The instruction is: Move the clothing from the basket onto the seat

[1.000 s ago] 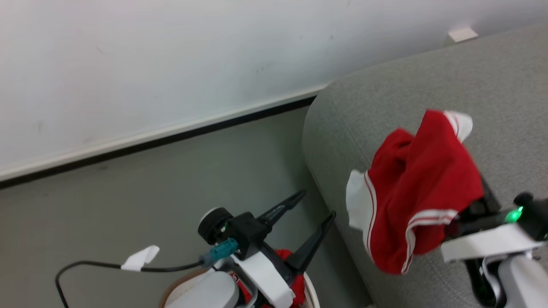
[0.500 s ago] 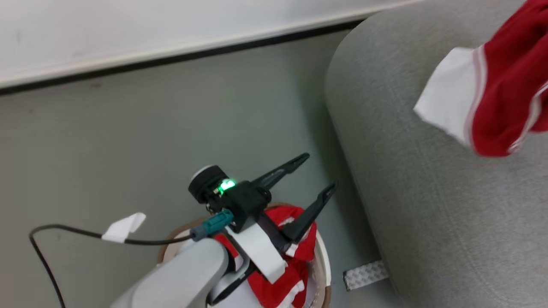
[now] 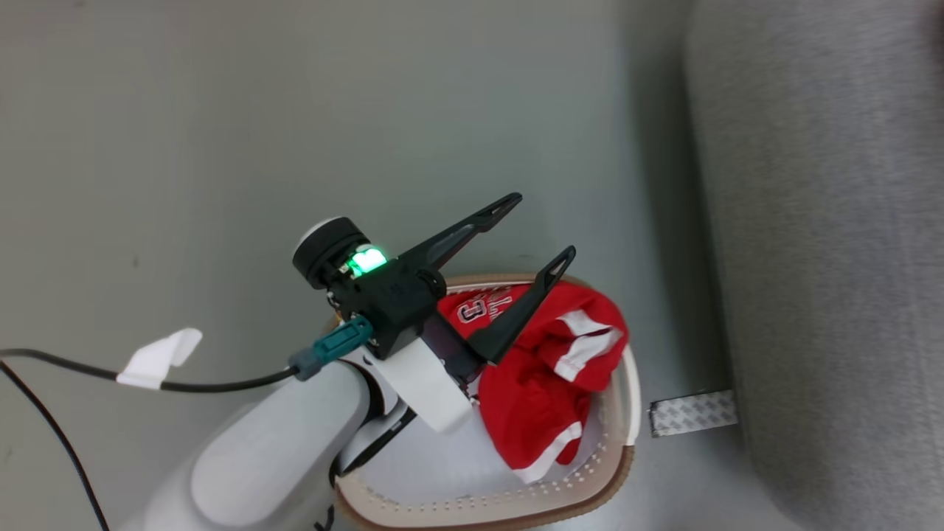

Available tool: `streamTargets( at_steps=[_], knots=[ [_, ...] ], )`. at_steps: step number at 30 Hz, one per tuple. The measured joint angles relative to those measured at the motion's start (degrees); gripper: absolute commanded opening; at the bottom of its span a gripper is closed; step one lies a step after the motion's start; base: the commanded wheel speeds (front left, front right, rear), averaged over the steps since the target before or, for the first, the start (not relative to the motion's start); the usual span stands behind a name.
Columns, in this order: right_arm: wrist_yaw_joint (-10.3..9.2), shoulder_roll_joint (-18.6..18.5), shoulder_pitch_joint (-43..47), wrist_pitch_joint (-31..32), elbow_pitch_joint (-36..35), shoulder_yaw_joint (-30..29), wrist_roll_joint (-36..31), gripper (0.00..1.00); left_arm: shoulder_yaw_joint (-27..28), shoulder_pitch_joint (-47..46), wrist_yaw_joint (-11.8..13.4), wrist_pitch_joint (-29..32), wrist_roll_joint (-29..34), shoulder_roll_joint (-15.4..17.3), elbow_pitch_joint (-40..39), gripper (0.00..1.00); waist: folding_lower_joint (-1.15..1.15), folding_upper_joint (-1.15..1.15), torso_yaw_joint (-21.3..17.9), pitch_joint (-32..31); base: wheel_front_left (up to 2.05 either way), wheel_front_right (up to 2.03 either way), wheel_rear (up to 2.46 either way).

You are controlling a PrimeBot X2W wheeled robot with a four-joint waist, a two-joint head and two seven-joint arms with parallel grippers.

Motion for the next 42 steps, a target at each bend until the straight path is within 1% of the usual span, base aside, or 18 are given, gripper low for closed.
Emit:
streamTargets(
  at_steps=[3,4,6,10,11,12,13,14,17,19,23,27,32,35,39,42],
  knots=[
    [-0.01,-0.2,0.3,6.7,6.0,1.0,-2.0,0.00,0.0,-0.4,0.0,-0.2,0.0,0.0,0.3,1.00,0.00,0.00,1.5,1.4,0.00,0.00,0.00],
    [-0.01,-0.2,0.5,7.6,7.3,0.7,-1.9,0.00,0.0,-0.5,0.0,-0.4,0.0,0.0,0.5,1.00,0.00,0.00,2.0,1.6,0.00,0.00,0.00],
    [-0.01,-0.6,0.6,8.4,8.9,0.5,-1.9,0.00,0.0,-0.5,0.0,-0.7,0.0,-0.1,0.6,1.00,0.00,0.00,2.7,1.9,0.00,0.00,0.00],
    [-0.01,-0.8,0.5,8.0,10.7,0.3,-2.1,0.00,0.2,-0.6,0.1,-1.1,-0.1,-0.2,1.2,1.00,-0.01,0.00,3.0,1.3,0.00,0.00,0.00],
    [-0.01,-0.9,0.5,8.0,11.2,0.3,-2.1,0.17,0.2,-0.6,0.2,-1.1,-0.1,-0.2,1.3,1.00,-0.01,0.00,3.0,0.9,0.00,0.00,0.00],
    [-0.01,-0.9,0.5,7.7,11.5,0.4,-2.3,0.43,0.3,-0.6,0.2,-1.2,-0.2,-0.2,1.6,1.00,0.00,0.00,2.9,0.6,0.00,0.00,0.00],
    [-0.01,-0.8,0.5,7.4,11.8,0.7,-2.4,0.82,0.2,-0.5,0.3,-1.2,-0.3,-0.3,1.8,1.00,-0.01,0.00,2.8,0.2,0.00,0.00,0.00],
    [-0.01,-0.7,0.6,7.1,12.0,1.0,-2.4,1.00,0.1,-0.5,0.3,-1.4,-0.5,-0.5,2.2,1.00,-0.01,0.00,2.7,-0.4,0.00,0.00,0.00],
    [-0.01,0.4,1.8,5.9,12.1,2.7,-1.1,1.00,-0.2,0.5,0.5,-1.8,-1.1,-1.2,3.4,1.00,-0.01,0.00,2.4,-2.5,0.00,0.00,0.00],
    [-0.01,0.4,3.6,5.9,12.6,4.5,-0.6,1.00,-0.3,1.5,0.5,-2.2,-1.8,-1.5,4.4,1.00,-0.01,0.00,2.1,-4.3,0.00,0.00,0.00],
    [-0.01,-0.8,7.2,5.4,12.4,8.4,1.3,1.00,0.0,3.7,1.0,-2.8,-2.7,-1.8,6.5,1.00,-0.01,0.00,1.8,-8.8,0.00,0.00,0.00],
    [-0.01,-2.0,11.2,5.1,10.0,13.0,3.6,1.00,0.9,6.1,2.0,-3.4,-3.7,-2.3,8.1,1.00,-0.02,0.00,1.6,-13.8,0.00,0.00,0.00],
    [-0.01,-3.6,16.0,2.1,3.6,15.3,9.5,1.00,3.0,10.0,3.6,-3.8,-5.6,-2.9,9.5,1.00,-0.02,0.00,1.8,-20.4,0.00,0.00,0.00],
    [-0.01,-4.1,19.5,-0.7,-1.9,15.5,13.2,1.00,4.7,11.5,4.6,-4.0,-5.9,-3.1,9.8,1.00,-0.03,0.00,2.2,-24.2,0.00,0.00,0.00],
    [-0.01,-4.1,25.0,-3.7,-9.3,15.3,15.8,1.00,7.2,14.1,5.5,-4.0,-6.8,-2.9,10.0,1.00,-0.03,0.00,3.3,-28.7,0.00,0.00,0.00],
    [-0.01,-3.6,29.0,-5.6,-14.6,14.6,16.1,1.00,9.8,15.8,6.6,-4.1,-6.9,-2.3,9.8,1.00,-0.04,0.00,4.4,-31.4,0.00,0.00,0.00]
  ],
)
